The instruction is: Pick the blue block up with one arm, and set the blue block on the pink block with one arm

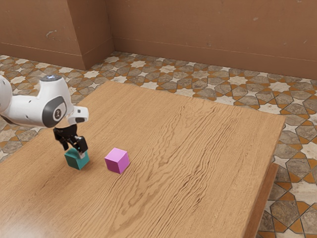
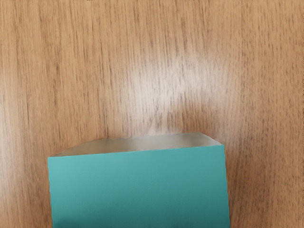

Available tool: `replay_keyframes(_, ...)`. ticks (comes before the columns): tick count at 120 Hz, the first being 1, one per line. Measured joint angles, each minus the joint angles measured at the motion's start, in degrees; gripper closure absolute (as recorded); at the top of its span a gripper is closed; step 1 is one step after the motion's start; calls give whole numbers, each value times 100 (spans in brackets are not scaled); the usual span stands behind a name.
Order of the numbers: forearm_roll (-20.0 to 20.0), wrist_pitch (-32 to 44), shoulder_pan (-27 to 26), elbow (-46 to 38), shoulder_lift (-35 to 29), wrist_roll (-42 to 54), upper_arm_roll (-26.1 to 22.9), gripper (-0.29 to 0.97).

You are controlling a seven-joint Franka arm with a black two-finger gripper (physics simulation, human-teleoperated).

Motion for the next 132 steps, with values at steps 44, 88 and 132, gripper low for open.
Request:
replay_keyframes(44,-42,3,45,81,258,153,0,0)
replay_keyframes(88,-44,-5,2,334,491,236,0,0)
replay_keyframes(132,-42,-6,2,337,532,281,0,24)
